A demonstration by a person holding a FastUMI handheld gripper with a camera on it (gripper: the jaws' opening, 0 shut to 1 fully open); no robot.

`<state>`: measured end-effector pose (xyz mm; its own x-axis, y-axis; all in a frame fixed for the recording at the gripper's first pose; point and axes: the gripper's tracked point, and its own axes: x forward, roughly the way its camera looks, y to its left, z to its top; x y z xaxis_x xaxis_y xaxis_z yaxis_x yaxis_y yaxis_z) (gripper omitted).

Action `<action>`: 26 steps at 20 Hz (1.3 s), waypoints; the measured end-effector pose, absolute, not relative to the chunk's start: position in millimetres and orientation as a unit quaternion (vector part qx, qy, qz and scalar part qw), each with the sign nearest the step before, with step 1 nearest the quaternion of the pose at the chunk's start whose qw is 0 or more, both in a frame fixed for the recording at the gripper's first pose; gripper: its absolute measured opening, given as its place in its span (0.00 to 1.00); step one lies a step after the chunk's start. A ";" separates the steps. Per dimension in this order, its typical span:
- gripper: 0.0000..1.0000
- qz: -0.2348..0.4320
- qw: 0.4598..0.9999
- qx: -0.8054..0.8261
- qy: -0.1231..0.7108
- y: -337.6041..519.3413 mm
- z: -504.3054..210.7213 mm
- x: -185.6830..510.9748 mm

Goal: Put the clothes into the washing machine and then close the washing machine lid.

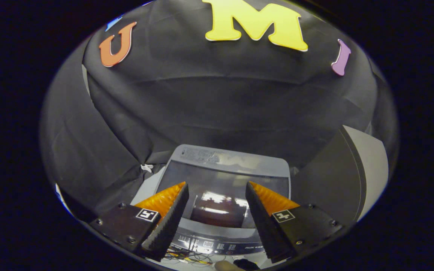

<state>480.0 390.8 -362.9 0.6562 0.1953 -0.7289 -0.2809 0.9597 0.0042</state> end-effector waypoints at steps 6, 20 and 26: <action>0.95 0.131 0.899 -0.060 0.414 381.3 -369.7 464.2; 0.95 0.118 0.961 -0.049 0.245 290.6 -221.5 379.2; 0.95 0.106 0.986 -0.020 0.128 220.2 -120.0 293.2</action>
<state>293.2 220.2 -120.0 0.9448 0.2038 -0.2565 -0.2142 0.9767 -0.0130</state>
